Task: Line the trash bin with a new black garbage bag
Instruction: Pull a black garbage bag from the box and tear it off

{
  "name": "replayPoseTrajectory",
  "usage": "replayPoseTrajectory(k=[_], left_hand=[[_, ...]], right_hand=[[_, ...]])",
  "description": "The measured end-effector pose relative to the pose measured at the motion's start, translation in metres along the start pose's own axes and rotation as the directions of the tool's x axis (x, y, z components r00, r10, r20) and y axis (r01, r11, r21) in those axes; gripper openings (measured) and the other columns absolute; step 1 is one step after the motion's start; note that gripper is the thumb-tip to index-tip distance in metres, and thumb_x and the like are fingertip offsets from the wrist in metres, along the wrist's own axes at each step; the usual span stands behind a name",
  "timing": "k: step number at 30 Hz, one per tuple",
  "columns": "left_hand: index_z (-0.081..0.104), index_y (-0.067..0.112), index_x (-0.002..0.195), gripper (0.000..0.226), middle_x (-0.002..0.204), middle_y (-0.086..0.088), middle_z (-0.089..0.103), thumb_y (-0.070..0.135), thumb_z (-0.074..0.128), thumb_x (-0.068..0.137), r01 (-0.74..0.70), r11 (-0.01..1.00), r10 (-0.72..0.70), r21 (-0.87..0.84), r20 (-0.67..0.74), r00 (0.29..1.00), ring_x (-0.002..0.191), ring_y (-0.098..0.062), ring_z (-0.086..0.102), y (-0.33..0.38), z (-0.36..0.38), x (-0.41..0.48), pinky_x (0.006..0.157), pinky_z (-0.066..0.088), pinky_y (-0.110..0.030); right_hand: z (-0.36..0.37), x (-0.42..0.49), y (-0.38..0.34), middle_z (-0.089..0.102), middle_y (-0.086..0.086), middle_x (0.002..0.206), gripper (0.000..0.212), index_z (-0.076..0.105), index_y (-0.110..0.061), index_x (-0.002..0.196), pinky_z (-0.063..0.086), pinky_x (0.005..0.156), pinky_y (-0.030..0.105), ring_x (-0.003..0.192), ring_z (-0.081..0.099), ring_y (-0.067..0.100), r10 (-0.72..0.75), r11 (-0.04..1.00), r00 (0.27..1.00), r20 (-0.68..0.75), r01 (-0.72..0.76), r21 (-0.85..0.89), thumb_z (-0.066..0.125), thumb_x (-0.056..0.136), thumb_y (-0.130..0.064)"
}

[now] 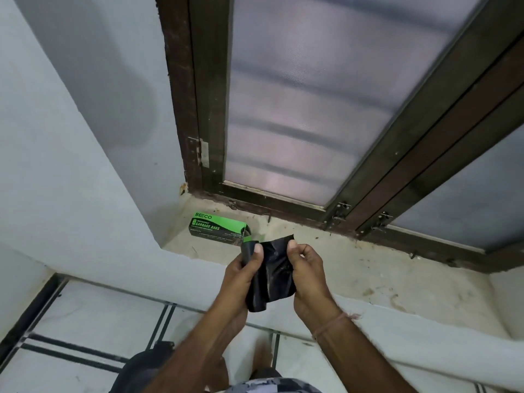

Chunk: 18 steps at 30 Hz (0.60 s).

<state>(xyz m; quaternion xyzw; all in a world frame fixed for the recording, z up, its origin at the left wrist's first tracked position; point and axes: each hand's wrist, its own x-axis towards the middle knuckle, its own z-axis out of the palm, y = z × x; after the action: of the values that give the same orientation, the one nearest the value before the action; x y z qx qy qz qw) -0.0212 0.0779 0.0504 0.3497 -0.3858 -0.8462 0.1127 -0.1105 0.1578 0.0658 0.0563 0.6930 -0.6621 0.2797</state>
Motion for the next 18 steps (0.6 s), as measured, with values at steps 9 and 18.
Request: replayPoseTrajectory(k=[9,18], left_hand=[[0.065,0.005,0.132,0.060,0.123,-0.021,0.074,0.055,0.051,0.100,0.051,0.998,-0.050,-0.027,0.046,0.998,0.115,-0.039,0.071,0.003,-0.006,-0.008,0.105,0.052,-0.055],[0.067,0.004,0.128,0.061,0.122,-0.021,0.074,0.056,0.051,0.099,0.032,0.999,-0.032,0.001,0.011,0.999,0.116,-0.037,0.071,0.007,-0.015,-0.012,0.103,0.055,-0.051]], right_hand=[[-0.006,-0.007,-0.010,0.069,0.004,0.087,0.037,0.070,-0.011,0.105,0.058,0.065,0.028,0.081,0.070,0.018,-0.057,0.997,0.986,0.158,0.064,-0.038,0.052,0.106,-0.043],[-0.010,0.002,0.005,0.063,0.003,0.074,0.023,0.066,-0.007,0.084,0.048,0.070,0.033,0.072,0.057,0.016,-0.163,0.882,0.957,0.242,0.251,-0.400,0.062,0.103,-0.019]])
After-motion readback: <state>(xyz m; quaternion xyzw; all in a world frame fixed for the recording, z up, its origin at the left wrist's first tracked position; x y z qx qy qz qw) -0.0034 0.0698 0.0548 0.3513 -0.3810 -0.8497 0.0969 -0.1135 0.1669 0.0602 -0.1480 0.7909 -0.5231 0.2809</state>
